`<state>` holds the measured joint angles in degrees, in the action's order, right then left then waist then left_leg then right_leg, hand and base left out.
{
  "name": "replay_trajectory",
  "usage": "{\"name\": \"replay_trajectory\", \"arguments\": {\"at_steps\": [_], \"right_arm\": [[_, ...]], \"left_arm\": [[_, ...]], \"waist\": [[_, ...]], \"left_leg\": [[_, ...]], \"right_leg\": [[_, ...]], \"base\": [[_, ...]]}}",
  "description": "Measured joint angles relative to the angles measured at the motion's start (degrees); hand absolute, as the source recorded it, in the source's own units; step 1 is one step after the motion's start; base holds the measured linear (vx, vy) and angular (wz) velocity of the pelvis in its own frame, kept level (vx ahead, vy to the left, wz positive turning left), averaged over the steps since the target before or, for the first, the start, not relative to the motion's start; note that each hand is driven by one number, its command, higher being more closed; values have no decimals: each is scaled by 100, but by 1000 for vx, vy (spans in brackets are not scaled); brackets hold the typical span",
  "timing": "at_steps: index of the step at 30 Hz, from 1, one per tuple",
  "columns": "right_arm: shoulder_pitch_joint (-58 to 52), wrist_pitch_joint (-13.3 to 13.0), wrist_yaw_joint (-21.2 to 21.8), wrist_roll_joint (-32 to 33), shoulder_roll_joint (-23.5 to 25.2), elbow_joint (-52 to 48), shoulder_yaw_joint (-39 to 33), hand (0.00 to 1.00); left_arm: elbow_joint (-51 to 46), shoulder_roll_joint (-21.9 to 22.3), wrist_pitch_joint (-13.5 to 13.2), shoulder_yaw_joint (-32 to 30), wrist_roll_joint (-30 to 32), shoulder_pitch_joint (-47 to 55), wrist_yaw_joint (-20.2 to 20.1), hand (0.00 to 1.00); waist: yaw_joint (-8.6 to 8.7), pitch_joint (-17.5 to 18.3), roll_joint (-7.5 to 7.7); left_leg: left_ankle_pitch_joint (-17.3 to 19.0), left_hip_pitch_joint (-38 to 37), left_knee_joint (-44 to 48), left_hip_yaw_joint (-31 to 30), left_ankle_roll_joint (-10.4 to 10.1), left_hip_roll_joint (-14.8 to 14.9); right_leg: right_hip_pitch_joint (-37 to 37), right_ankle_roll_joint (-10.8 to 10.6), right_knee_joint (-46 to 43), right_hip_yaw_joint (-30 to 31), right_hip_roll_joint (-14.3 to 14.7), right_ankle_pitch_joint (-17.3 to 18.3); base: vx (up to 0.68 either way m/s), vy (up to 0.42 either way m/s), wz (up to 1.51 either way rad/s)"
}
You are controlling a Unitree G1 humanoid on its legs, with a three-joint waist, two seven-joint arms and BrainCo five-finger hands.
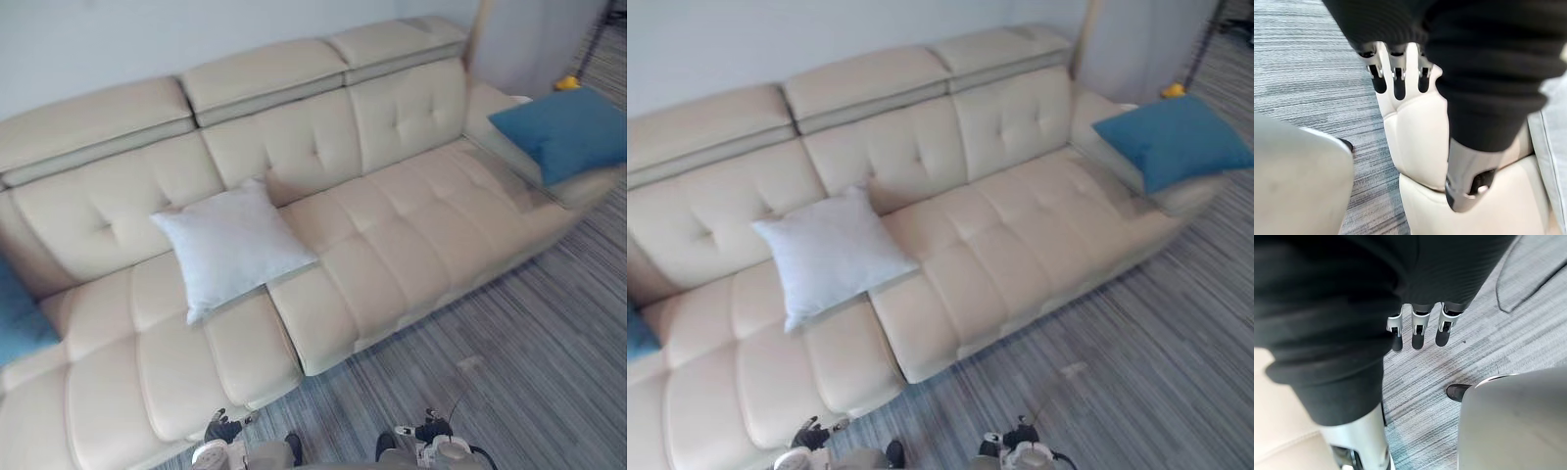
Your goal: Pick up cushions and gather them together orderly.
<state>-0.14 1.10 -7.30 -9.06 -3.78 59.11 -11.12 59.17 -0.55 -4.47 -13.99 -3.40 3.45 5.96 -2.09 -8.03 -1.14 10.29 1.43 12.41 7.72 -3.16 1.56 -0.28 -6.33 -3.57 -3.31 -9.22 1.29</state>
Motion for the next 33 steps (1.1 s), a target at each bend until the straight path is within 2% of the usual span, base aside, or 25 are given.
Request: {"name": "replay_trajectory", "arguments": {"at_steps": [3,4,5,6,7,8,9,10,12,14,16,17,19,20,21,23,25,26,28,29,30,31,32,33], "right_arm": [[21,1,15,0,169,-3,25,0],[137,-11,34,2,214,1,77,0],[262,-27,46,3,236,34,120,0],[292,-31,47,3,234,38,132,0],[364,-31,47,3,226,38,185,0],[409,-29,46,3,189,45,188,0],[372,-24,48,2,133,90,189,0],[295,-24,46,2,63,133,190,0],[288,-18,47,6,-133,323,199,0],[316,-18,39,9,-154,310,175,0],[264,-33,31,38,-100,312,44,0],[181,-29,1,82,-114,313,16,0],[151,-19,-48,174,-89,253,41,0],[164,-18,-69,244,-83,250,25,0],[176,-14,-69,248,-79,259,9,0],[236,-4,-75,247,-42,233,-4,0],[231,3,-131,247,66,172,-15,0],[232,3,-140,247,94,172,-15,0],[234,3,-161,247,159,158,-22,0],[205,8,-163,246,250,59,-11,0],[184,4,-166,245,321,-7,-14,0],[64,-5,-159,244,407,-158,-29,0],[7,-35,-151,244,480,-203,-36,0],[11,-33,-140,244,549,-202,-35,0]], "left_arm": [[3,30,26,-106,61,1,-7,0],[6,32,36,-166,116,-5,-13,0],[7,30,34,-188,127,-9,-16,0],[6,29,33,-188,131,-12,-19,0],[7,34,39,-178,165,-13,-42,0],[16,-3,75,-48,217,-22,-64,0],[11,-45,114,59,224,-28,-68,0],[21,-88,138,102,245,-23,-80,0],[126,-81,147,192,336,-42,-109,0],[123,-100,146,228,340,-44,-117,0],[110,-124,144,262,340,-83,-122,0],[78,-145,139,258,375,-116,-125,0],[-39,-136,134,193,421,-135,-133,0],[-139,-118,127,193,435,-129,-136,0],[-181,-106,122,197,435,-128,-135,0],[-302,-40,105,211,441,-121,-122,0],[-393,23,101,201,436,-123,-120,0],[-393,37,100,202,435,-124,-119,0],[-400,81,93,198,435,-125,-122,0],[-414,95,97,181,436,-128,-119,0],[-427,92,99,169,443,-122,-124,0],[-448,33,107,171,441,-93,-124,0],[-450,-24,106,170,439,-100,-125,0],[-390,-102,129,208,441,-152,-121,0]], "waist": [[-28,70,4],[-38,78,-23],[-75,81,-36],[-88,81,-37],[-118,70,-63],[-68,52,-41],[-65,68,0],[-62,52,-43],[-27,67,-125],[-30,93,-172],[2,41,-99],[23,2,-111],[-7,-62,-153],[-81,-122,-109],[-113,-129,-88],[-181,-141,-70],[-209,-149,-76],[-232,-146,-76],[-345,-117,-118],[-436,-87,-150],[-458,-77,-72],[-464,-26,63],[-497,-28,191],[-504,-44,247]], "left_leg": [[71,-68,35,449,-18,163],[97,-65,49,723,-12,313],[93,-55,50,952,-6,467],[93,-57,51,1000,-6,507],[94,-71,51,1175,-5,667],[106,-184,-29,1407,-18,668],[128,-322,-48,1618,-54,640],[155,-456,-42,1685,-95,597],[159,-552,-86,1519,-92,651],[161,-515,185,1526,-95,780],[180,-161,1135,1450,-122,1056],[134,301,2308,1208,-53,1411],[-13,882,3643,725,349,1679],[272,1118,3974,344,157,1423],[354,1174,3933,235,68,1255],[557,1440,3000,-107,-59,666],[530,1664,1919,-584,-97,247],[478,1652,1664,-705,-24,181],[227,1611,1164,-883,266,217],[-110,1418,1087,-741,147,314],[-98,1338,1074,-576,142,333],[1,1189,1018,-323,194,331],[204,999,1016,-83,223,327],[450,761,1091,109,249,363]], "right_leg": [[-280,92,-35,368,221,-87],[-493,259,-76,352,383,-260],[-756,519,-156,1,558,-485],[-792,624,-163,-170,608,-556],[-892,894,-209,-895,583,-480],[-988,1118,-687,-2175,351,16],[-963,1208,-937,-3033,145,355],[-907,1111,-1024,-3222,124,360],[-829,1060,-798,-2786,433,318],[-815,1009,-613,-2660,566,425],[-711,1008,-477,-2712,697,463],[-503,1020,-269,-2719,892,463],[-280,1188,-243,-2517,1133,495],[-179,1275,-311,-2254,1182,567],[-167,1268,-315,-2130,1184,576],[-168,1218,-275,-1674,1197,576],[-150,1072,-230,-1236,1273,575],[-130,1055,-210,-1131,1302,577],[-74,1003,-200,-748,1447,615],[-31,933,-303,-488,1492,747],[-71,841,-454,-466,1410,887],[-162,558,-870,-807,1113,1305],[-276,220,-1402,-1067,831,1370],[-592,205,-2377,-1147,649,1381]], "base": [[96,4,-91],[69,-8,-149],[59,-19,-156],[47,-44,-146],[42,-121,-108],[66,-151,-113],[73,-152,-93],[88,-109,-86],[87,-113,-93],[68,-125,-75],[68,-176,-40],[43,-149,-19],[95,-117,-49],[121,-67,-73],[140,-8,-102],[167,23,-121],[228,56,-112],[222,63,-96],[269,103,-113],[331,133,-124],[282,108,-105],[282,122,-89],[404,187,-111],[380,187,-92]]}}
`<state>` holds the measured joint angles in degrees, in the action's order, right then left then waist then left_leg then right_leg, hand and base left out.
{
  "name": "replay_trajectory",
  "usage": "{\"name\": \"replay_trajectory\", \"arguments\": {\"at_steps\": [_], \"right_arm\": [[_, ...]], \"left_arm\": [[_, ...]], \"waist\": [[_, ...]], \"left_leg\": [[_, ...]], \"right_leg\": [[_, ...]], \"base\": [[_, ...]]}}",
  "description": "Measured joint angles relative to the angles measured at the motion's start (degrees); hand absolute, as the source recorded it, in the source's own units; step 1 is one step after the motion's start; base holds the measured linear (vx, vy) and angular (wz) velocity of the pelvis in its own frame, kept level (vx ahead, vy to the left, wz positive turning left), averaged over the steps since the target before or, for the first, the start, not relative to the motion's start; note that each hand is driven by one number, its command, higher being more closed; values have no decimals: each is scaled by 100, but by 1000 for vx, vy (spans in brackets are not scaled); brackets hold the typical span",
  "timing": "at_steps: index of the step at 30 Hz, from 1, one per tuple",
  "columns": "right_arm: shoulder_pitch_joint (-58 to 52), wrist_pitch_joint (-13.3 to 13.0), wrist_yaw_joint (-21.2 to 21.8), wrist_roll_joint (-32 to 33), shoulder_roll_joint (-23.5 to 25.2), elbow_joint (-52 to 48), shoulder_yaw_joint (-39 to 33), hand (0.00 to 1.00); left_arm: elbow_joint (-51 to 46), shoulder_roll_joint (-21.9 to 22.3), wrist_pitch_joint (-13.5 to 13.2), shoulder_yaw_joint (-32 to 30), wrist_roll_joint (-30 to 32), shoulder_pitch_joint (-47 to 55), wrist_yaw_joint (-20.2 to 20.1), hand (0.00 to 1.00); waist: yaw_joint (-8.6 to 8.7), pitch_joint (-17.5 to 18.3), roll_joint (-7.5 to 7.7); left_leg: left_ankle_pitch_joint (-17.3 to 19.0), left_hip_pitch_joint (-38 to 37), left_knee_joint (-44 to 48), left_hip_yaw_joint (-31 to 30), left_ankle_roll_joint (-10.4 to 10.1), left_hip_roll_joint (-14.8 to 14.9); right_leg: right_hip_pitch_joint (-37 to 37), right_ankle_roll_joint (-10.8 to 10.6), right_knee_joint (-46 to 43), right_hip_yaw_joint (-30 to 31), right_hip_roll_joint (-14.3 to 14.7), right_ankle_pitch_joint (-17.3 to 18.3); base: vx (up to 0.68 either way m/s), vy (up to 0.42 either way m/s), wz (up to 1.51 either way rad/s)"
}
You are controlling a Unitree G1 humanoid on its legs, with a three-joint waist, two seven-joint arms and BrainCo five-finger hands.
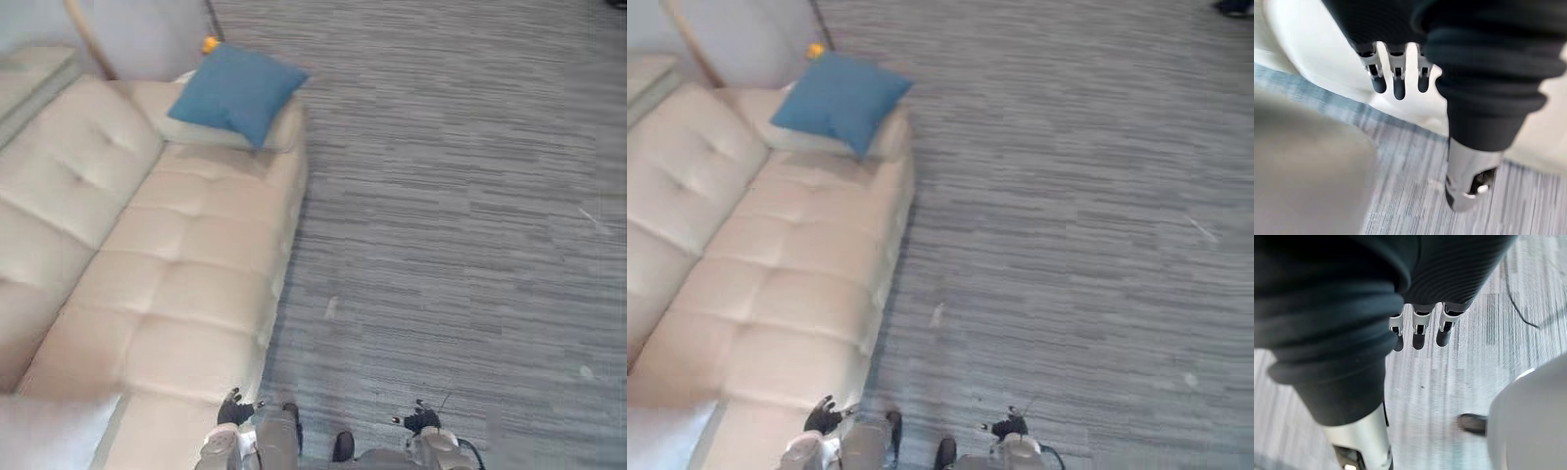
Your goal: Pick up cushions and gather them together orderly.
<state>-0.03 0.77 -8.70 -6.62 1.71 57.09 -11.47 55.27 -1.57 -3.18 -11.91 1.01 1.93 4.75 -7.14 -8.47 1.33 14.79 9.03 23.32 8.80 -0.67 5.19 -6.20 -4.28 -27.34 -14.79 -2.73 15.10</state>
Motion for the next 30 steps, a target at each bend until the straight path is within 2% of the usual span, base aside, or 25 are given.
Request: {"name": "replay_trajectory", "arguments": {"at_steps": [1,2,3,5,8,9,10,11,12,13,15,16,17,19,20,21,22,23,24,25,26,27,28,29,30], "right_arm": [[13,1,13,0,15,1,1,0],[30,-34,46,0,14,0,1,0],[65,-30,76,1,-1,15,-13,0],[118,-34,96,1,6,103,-13,0],[300,-27,98,2,-34,288,-11,0],[420,-24,104,2,-112,317,-6,0],[452,-22,105,2,-148,320,-4,0],[436,-21,102,2,-212,335,-8,0],[415,-21,104,4,-296,352,-14,0],[472,-20,102,3,-420,396,-14,0],[491,-18,92,8,-467,464,-154,0],[482,-25,82,44,-452,440,-191,0],[448,-24,67,57,-465,432,-138,0],[462,-22,20,115,-380,428,-112,0],[474,-24,2,185,-330,430,-84,0],[496,-24,-7,219,-282,445,-68,0],[534,-23,-18,221,-280,461,-69,0],[584,-25,-32,220,-278,457,-70,0],[619,-26,-36,220,-272,448,-71,0],[638,-24,-38,220,-275,446,-72,0],[641,-26,-44,219,-282,442,-72,0],[636,-27,-54,218,-316,457,-61,0],[640,-25,-61,218,-275,475,-44,0],[640,-30,-56,217,-202,468,53,0],[619,-35,-55,216,-172,457,59,0]], "left_arm": [[43,-25,24,30,0,-17,0,0],[111,-95,49,94,0,-28,3,0],[200,-175,105,223,-1,-64,2,0],[255,-233,111,204,-3,-39,27,0],[271,-245,116,178,-4,-61,36,0],[284,-239,124,180,-2,-64,37,0],[298,-241,126,183,-1,-62,38,0],[320,-283,125,183,0,-50,38,0],[391,-304,125,184,6,-52,38,0],[439,-253,120,187,15,-76,28,0],[421,-156,101,135,8,-72,47,0],[362,-80,100,-29,3,-75,43,0],[225,4,97,-141,-12,-81,37,0],[52,46,51,-179,-16,-82,15,0],[-100,16,-5,-163,-10,-95,7,0],[-160,5,-28,-165,-12,-102,10,0],[-204,5,-44,-166,-25,-108,6,0],[-249,30,-43,-163,-25,-121,5,0],[-281,66,-40,-168,-22,-126,8,0],[-295,78,-41,-168,-27,-130,7,0],[-292,84,-39,-166,-28,-128,8,0],[-289,78,-42,-167,-45,-128,8,0],[-289,31,-43,-172,-57,-140,3,0],[-291,-42,-40,-172,-53,-171,-2,0],[-286,-99,-39,-206,-60,-209,-8,0]], "waist": [[13,-4,2],[78,-26,23],[109,-41,25],[113,-43,19],[144,-49,20],[213,-112,-21],[245,-134,-18],[305,-170,86],[358,-216,57],[386,-236,-114],[383,-221,-255],[415,-282,-363],[377,-314,-428],[284,-382,-380],[214,-423,-234],[188,-427,-174],[168,-442,-153],[134,-442,-155],[92,-443,-159],[78,-447,-158],[65,-444,-161],[1,-441,-152],[-62,-421,-81],[-64,-396,132],[-69,-399,217]], "left_leg": [[67,-100,9,54,9,20],[165,-324,-3,146,49,32],[249,-604,-70,178,53,85],[269,-1123,-524,291,21,245],[240,-1424,-971,366,-39,323],[234,-1635,-1272,400,-52,363],[248,-1721,-1346,393,-77,359],[291,-1882,-1418,272,-151,266],[357,-1992,-1401,112,-256,291],[351,-2010,-1181,-92,-300,449],[228,-1451,141,-521,-372,691],[-100,-932,1318,-801,-358,851],[-536,-339,2713,-961,-333,1069],[-353,283,3799,-799,-391,1226],[-178,659,3746,-533,-344,1101],[-91,861,3437,-297,-295,1011],[-29,987,3063,-122,-285,922],[-8,1136,2165,149,-248,751],[-119,1201,1082,408,-157,556],[-310,1220,404,554,-131,440],[-719,1192,-533,710,-110,286],[-1443,1075,-933,818,40,202],[-1718,1019,-938,874,214,139],[-1495,1018,-846,905,323,-14],[-1280,1065,-508,907,425,-56]], "right_leg": [[-185,-82,-543,-54,-106,-34],[-528,-174,-1426,-270,-366,-36],[-637,-4,-1896,-669,-666,43],[-744,234,-1501,-1130,-841,138],[-1069,202,-495,-1130,-787,-71],[-1326,188,542,-877,-602,-678],[-1353,166,919,-743,-541,-935],[-1329,137,1382,-397,-518,-1296],[-1312,350,1187,-245,-495,-1703],[-1322,418,800,-338,-436,-1342],[-1216,514,506,-537,-330,-874],[-950,600,528,-698,-224,-704],[-553,698,638,-819,-92,-564],[65,764,891,-878,44,-392],[487,763,1218,-934,35,-348],[705,741,1445,-935,36,-361],[859,714,1597,-935,34,-379],[1045,664,1836,-944,20,-409],[1231,614,2045,-950,3,-417],[1377,543,2191,-947,-4,-406],[1567,409,2339,-957,-7,-352],[1735,243,2433,-898,-3,-254],[1829,171,2487,-812,-44,-205],[1873,103,2503,-796,-228,-242],[1933,-24,2406,-756,-324,-377]], "base": [[328,151,-66],[266,83,-29],[281,63,-22],[363,13,-15],[359,-71,-20],[326,-125,-12],[532,-255,8],[446,-255,30],[535,-294,39],[437,-250,29],[463,-282,25],[497,-265,40],[508,-229,41],[438,-155,26],[544,-172,19],[532,-148,11],[432,-56,-1],[436,21,-8],[454,52,-8],[484,104,-5],[532,144,-10],[532,151,-20],[543,128,-15],[563,116,0],[570,123,19]]}}
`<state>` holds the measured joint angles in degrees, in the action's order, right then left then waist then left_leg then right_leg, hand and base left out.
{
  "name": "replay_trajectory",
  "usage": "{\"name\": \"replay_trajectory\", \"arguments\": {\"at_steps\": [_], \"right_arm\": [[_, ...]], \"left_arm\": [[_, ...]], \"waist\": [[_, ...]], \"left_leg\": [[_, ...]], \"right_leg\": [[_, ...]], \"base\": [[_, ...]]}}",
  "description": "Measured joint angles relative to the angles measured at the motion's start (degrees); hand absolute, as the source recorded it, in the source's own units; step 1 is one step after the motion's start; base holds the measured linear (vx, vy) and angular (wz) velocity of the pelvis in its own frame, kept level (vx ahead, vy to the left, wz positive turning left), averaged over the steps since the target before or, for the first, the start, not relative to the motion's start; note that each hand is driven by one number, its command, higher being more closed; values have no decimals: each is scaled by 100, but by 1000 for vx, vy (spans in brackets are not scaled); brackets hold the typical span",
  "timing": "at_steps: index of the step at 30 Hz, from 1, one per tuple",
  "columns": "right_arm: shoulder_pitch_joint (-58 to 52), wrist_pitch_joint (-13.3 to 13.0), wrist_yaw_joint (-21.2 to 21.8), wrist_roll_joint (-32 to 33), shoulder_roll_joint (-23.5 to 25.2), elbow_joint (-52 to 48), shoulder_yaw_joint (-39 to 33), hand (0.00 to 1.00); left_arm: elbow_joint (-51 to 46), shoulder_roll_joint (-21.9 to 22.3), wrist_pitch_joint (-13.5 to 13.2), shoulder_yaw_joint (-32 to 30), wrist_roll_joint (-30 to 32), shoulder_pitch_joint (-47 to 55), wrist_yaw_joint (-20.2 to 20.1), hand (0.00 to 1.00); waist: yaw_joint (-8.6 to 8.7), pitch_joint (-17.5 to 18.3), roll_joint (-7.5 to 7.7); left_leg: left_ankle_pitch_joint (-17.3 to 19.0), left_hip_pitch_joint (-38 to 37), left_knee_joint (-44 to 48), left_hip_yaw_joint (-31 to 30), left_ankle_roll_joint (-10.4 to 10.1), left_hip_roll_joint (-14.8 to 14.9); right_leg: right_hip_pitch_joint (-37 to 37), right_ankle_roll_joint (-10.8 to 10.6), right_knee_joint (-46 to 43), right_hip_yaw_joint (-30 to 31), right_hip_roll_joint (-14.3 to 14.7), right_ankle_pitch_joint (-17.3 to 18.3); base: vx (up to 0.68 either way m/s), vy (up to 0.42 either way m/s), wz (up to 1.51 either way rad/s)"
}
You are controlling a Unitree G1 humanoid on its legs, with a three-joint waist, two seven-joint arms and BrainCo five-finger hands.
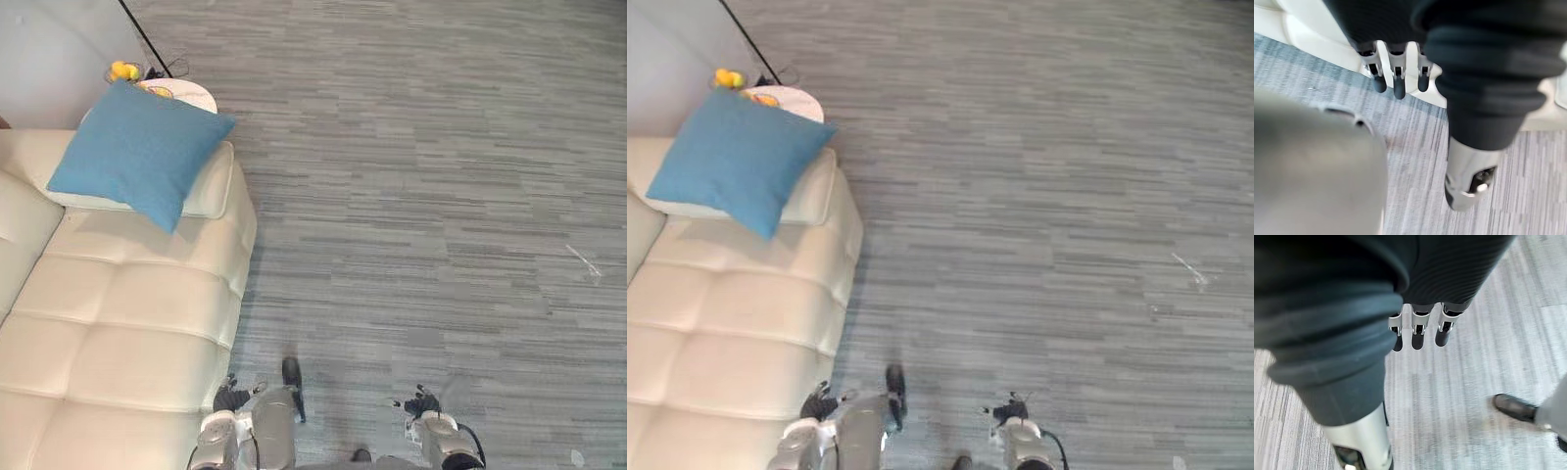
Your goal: Pick up cushions and gather them together orderly.
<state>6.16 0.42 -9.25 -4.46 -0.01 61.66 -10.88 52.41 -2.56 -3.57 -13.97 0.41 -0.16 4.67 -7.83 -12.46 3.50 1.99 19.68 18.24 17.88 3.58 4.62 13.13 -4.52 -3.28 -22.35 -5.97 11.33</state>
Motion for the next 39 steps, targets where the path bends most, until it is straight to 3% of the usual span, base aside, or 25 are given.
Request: {"name": "replay_trajectory", "arguments": {"at_steps": [2,3,4,6,7,9,10,12,14,15,16,17,19,21,23,25,27,28,29,30,33,34,36,39], "right_arm": [[-68,1,20,-4,-10,4,-3,0],[-114,-8,35,-8,-7,9,-3,0],[-133,-18,39,-12,-8,8,-4,0],[-252,-15,65,-13,-20,0,0,0],[-277,-17,69,-13,-21,-7,0,0],[-350,-21,82,-8,-17,-63,4,0],[-356,-24,80,-10,-26,-197,1,0],[-352,-31,80,-10,-27,-225,-2,0],[-362,-21,83,-5,-28,-224,-16,0],[-418,-19,86,-5,-33,-233,-25,0],[-412,-19,91,-6,-60,-236,-32,0],[-408,-21,89,-9,-110,-232,-95,0],[-393,-13,91,-9,-117,-231,-228,0],[-373,-12,82,-1,-123,-251,-215,0],[-415,-9,74,15,-28,-258,-161,0],[-453,-11,73,77,46,-259,-2,0],[-466,-11,71,117,86,-268,-20,0],[-478,-10,71,114,86,-278,-29,0],[-503,1,71,112,114,-298,-83,0],[-585,12,71,110,195,-369,-164,0],[-562,7,80,104,361,-441,-218,0],[-567,7,94,28,355,-420,-247,0],[-564,1,126,-11,347,-414,-243,0],[-550,0,180,-61,346,-390,-237,0]], "left_arm": [[33,-17,6,-17,2,4,8,0],[151,-70,30,33,9,-4,9,0],[197,-98,51,56,21,-8,9,0],[370,-232,149,219,58,-4,9,0],[405,-246,157,220,57,18,16,0],[423,-250,169,215,55,90,28,0],[442,-216,166,217,56,82,37,0],[447,-164,158,227,57,61,36,0],[446,-89,152,206,52,48,43,0],[450,-68,152,188,54,92,48,0],[465,-34,156,181,53,92,51,0],[465,126,147,151,60,174,40,0],[450,246,137,137,69,206,42,0],[426,324,142,-72,70,175,31,0],[278,335,134,-188,63,210,24,0],[148,303,132,-175,86,182,18,0],[98,278,123,-50,116,144,22,0],[100,275,129,-28,124,131,20,0],[100,278,129,-47,120,100,11,0],[112,204,129,-62,169,80,39,0],[166,98,130,-41,172,71,34,0],[293,34,131,39,152,82,23,0],[358,-4,136,45,143,85,18,0],[494,-70,143,101,96,95,7,0]], "waist": [[-34,12,-4],[0,9,-17],[24,6,-25],[136,-10,-15],[138,-27,-46],[150,-38,-105],[171,-42,-121],[193,-41,-118],[213,-25,-81],[261,45,-12],[273,69,-102],[246,217,-311],[250,295,-485],[297,277,-600],[217,253,-582],[183,228,-470],[147,246,-421],[150,255,-438],[151,248,-442],[137,290,-260],[100,304,-38],[103,324,1],[103,329,0],[132,338,-1]], "left_leg": [[487,-117,510,-29,58,5],[731,-406,537,-189,44,-27],[827,-545,491,-297,6,-49],[934,-1272,110,-632,9,-163],[936,-1502,-57,-681,7,-165],[956,-2045,-434,-806,-28,-156],[1044,-2257,-552,-979,-136,-128],[1171,-2314,-542,-1145,-231,-99],[1534,-2460,-322,-1452,-446,-119],[1805,-2557,-128,-1684,-614,-144],[1854,-2594,-106,-1756,-637,-85],[1899,-2592,-120,-1888,-709,103],[1888,-2443,228,-2005,-713,267],[1751,-1680,1901,-1930,-855,612],[1658,-1116,3245,-1451,-814,1060],[1736,-673,3474,-998,-675,1194],[1656,-324,2353,-427,-510,1151],[1459,-270,1837,-225,-422,1161],[991,-234,1334,84,-489,1155],[934,-387,1081,406,-393,955],[929,-580,802,341,-337,563],[954,-887,625,334,-295,364],[956,-1175,438,333,-295,256],[981,-1653,8,184,-281,110]], "right_leg": [[-56,-71,-892,160,-158,-38],[-403,-408,-2187,171,-364,-250],[-631,-492,-2880,196,-484,-463],[-1438,-298,-4752,256,-742,-96],[-1568,-228,-4829,222,-739,7],[-1995,47,-4447,133,-696,239],[-2374,109,-3602,218,-524,272],[-2614,63,-2483,594,-254,74],[-2728,83,-1237,1169,-77,-574],[-2680,209,-1272,1340,-72,-1173],[-2675,236,-1419,1291,-12,-1036],[-2722,296,-1654,1103,88,-714],[-2649,364,-1732,830,153,-422],[-2247,505,-1603,465,249,-252],[-1690,624,-1466,127,341,-26],[-1255,584,-1214,-144,296,77],[-984,422,-958,-497,165,-14],[-930,354,-917,-619,137,-7],[-835,208,-934,-745,35,65],[-773,47,-886,-827,-119,19],[-570,28,-617,-797,-257,-176],[-434,6,-853,-751,-453,-196],[-409,-56,-1227,-660,-603,-255],[-836,54,-2810,-430,-979,-509]], "base": [[598,199,32],[620,220,43],[501,161,60],[460,51,76],[510,20,62],[368,-51,46],[334,-119,59],[320,-179,61],[368,-292,80],[324,-278,73],[507,-357,70],[422,-257,42],[434,-245,63],[346,-182,81],[350,-91,67],[295,-46,68],[336,59,61],[404,157,67],[353,167,72],[350,168,66],[351,166,42],[296,155,36],[244,97,21],[221,17,27]]}}
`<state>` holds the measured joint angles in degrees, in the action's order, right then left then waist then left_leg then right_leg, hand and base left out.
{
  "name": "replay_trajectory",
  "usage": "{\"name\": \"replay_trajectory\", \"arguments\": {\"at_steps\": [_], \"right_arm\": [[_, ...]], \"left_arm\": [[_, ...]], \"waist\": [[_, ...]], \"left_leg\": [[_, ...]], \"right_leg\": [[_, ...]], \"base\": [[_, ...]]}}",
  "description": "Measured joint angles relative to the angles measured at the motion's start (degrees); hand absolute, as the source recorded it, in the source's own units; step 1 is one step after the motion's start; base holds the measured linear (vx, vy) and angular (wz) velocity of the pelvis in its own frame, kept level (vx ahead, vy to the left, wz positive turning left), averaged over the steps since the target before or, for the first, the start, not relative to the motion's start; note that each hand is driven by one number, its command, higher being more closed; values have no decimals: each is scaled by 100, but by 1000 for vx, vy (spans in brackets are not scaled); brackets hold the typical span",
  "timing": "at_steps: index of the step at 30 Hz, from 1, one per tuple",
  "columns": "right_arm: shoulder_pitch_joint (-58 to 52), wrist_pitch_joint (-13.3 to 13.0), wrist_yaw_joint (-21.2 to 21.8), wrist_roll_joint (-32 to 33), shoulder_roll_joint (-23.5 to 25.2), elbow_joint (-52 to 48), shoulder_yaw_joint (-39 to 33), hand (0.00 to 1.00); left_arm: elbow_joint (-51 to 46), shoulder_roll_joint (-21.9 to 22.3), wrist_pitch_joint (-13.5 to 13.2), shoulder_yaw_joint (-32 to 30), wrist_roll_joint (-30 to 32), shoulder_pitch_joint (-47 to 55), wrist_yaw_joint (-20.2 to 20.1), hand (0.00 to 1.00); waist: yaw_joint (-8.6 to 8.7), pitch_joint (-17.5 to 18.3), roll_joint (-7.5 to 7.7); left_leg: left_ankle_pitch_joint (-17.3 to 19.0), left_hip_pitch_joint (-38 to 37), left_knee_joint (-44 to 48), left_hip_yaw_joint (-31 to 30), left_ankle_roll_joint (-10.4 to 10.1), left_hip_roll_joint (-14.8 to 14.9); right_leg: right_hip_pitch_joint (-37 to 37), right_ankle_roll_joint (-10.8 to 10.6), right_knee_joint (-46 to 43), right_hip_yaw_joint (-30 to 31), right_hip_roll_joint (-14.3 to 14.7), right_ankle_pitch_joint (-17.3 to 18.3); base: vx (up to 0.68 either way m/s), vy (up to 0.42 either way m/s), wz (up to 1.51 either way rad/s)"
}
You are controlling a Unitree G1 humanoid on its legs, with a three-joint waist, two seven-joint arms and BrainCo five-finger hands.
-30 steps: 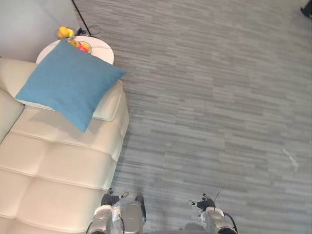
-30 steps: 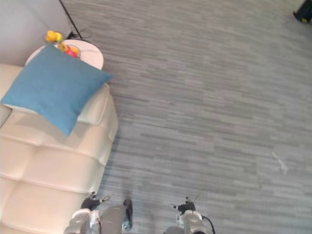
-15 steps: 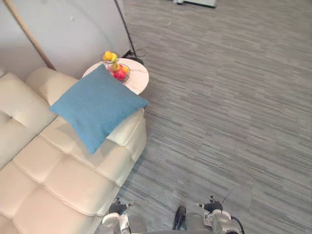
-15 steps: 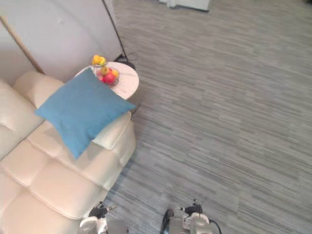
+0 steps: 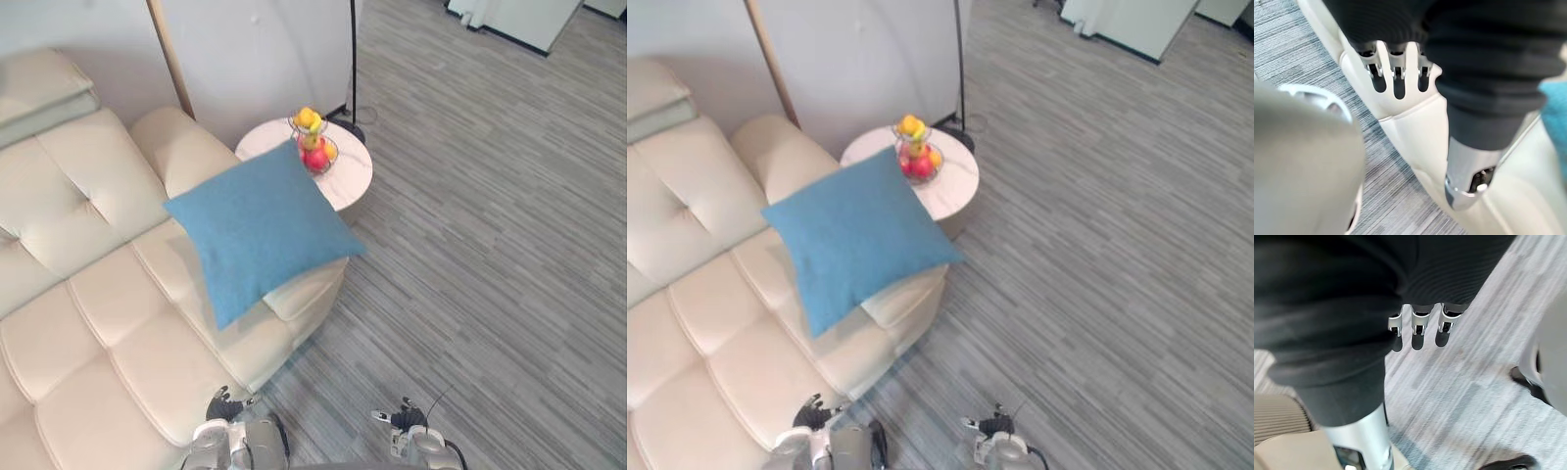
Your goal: Pick up cushions and gather them together orderly.
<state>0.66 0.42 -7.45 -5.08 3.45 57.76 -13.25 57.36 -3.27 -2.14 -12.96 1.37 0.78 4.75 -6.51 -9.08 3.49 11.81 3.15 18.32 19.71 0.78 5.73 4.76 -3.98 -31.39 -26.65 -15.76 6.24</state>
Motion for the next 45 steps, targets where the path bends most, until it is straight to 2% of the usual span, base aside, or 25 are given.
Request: {"name": "replay_trajectory", "arguments": {"at_steps": [1,2,3,4,5,6,7,8,9,10,12,15,17,20,22,24,30,35,39,42,45], "right_arm": [[-4,-5,15,-23,-10,68,6,0],[34,-3,41,-70,-18,186,61,0],[43,-4,42,-74,-25,185,71,0],[46,-6,46,-117,-80,182,167,0],[50,-18,55,-124,-131,166,245,0],[65,-20,55,-122,-143,155,249,0],[92,-25,54,-122,-153,148,250,0],[95,-32,53,-122,-157,153,254,0],[65,-38,52,-123,-153,160,272,0],[32,-39,67,-122,-169,146,276,0],[43,-47,57,-124,-343,150,246,0],[40,-18,54,-119,-392,124,194,0],[34,-3,47,-116,-376,123,128,0],[-8,8,45,-116,-343,154,29,0],[-20,11,31,-114,-306,159,18,0],[-41,8,21,-113,-235,158,-14,0],[-51,0,11,-109,-228,165,-22,0],[14,0,-39,-78,-362,120,-196,0],[27,1,-146,-43,-760,-696,-234,0],[109,-38,-229,-43,-1074,-1393,-318,0],[232,-63,-271,3,-1295,-1839,-507,0]], "left_arm": [[24,5,3,76,-30,3,-1,0],[74,-54,12,145,-31,9,-4,0],[76,-57,14,157,-34,16,2,0],[81,-53,13,166,-33,29,0,0],[88,-41,11,164,-33,38,1,0],[89,-37,10,160,-33,36,2,0],[93,-33,8,157,-32,30,3,0],[110,-32,5,152,-32,67,7,0],[122,-53,3,149,-22,68,5,0],[188,-43,5,124,-10,32,17,0],[175,189,-11,64,13,104,17,0],[174,307,-2,27,27,99,21,0],[172,293,1,25,29,65,21,0],[117,269,0,37,34,36,29,0],[39,249,-2,56,48,21,30,0],[16,236,-1,120,79,-3,29,0],[60,174,-3,296,80,6,39,0],[58,49,-4,296,0,100,78,0],[-239,-260,-8,279,-280,224,167,0],[-622,-473,-19,198,-447,327,251,0],[-1035,-572,-52,-136,-660,375,280,0]], "waist": [[38,-26,-29],[84,-25,-26],[87,-25,-26],[106,-33,-40],[134,-42,-61],[154,-44,-67],[195,-42,-69],[205,-38,-38],[226,-8,23],[282,48,98],[274,144,-214],[308,191,-433],[312,195,-442],[303,220,-316],[337,270,-179],[339,270,-122],[352,279,-110],[373,309,-129],[431,324,-81],[434,323,-101],[432,344,-147]], "left_leg": [[86,-229,-205,-172,19,-29],[117,-355,-269,-321,2,30],[120,-389,-287,-343,-2,50],[120,-498,-358,-468,-5,106],[124,-594,-424,-581,-38,173],[137,-633,-441,-663,-67,214],[189,-673,-424,-799,-194,260],[257,-713,-403,-945,-349,238],[310,-732,-367,-1071,-438,157],[427,-761,-268,-1308,-612,82],[444,-703,-321,-1578,-690,298],[340,-541,-482,-1881,-840,515],[144,-505,-615,-1866,-891,588],[-108,-405,-772,-1746,-916,589],[-337,-248,-811,-1433,-862,516],[-489,-219,-871,-999,-827,483],[-916,-352,-1334,-923,-745,284],[-1006,-555,-1731,-914,-740,257],[-1137,-550,-2099,-915,-689,206],[-1245,-540,-2316,-901,-618,135],[-1297,-513,-2447,-900,-608,96]], "right_leg": [[-356,151,-871,203,-142,-245],[-664,51,-1180,495,-37,416],[-720,64,-1159,531,2,520],[-898,96,-948,626,187,778],[-1112,68,-630,791,418,862],[-1275,56,-368,994,589,860],[-1485,46,36,1376,827,827],[-1538,50,591,1823,1037,564],[-1532,67,981,2119,1081,209],[-1541,148,954,2229,1061,-8],[-1466,246,979,1964,1182,216],[-1457,361,1048,1535,1300,352],[-1326,375,1197,1288,1312,352],[-1161,387,1424,948,1230,343],[-1147,390,1587,717,1072,302],[-997,370,1806,540,997,222],[-610,285,2478,375,947,-142],[-450,274,2800,366,1039,-403],[-494,263,3035,342,1092,-605],[-586,226,3088,424,1079,-620],[-658,222,3111,571,1087,-621]], "base": [[241,-62,52],[197,-58,47],[183,-89,53],[143,-96,46],[175,-133,55],[165,-174,59],[178,-221,66],[163,-238,72],[187,-281,88],[163,-239,71],[254,-249,65],[196,-202,57],[155,-141,60],[100,-59,63],[55,20,63],[40,40,54],[-20,35,22],[-89,37,3],[-143,48,8],[-116,31,1],[-48,13,3]]}}
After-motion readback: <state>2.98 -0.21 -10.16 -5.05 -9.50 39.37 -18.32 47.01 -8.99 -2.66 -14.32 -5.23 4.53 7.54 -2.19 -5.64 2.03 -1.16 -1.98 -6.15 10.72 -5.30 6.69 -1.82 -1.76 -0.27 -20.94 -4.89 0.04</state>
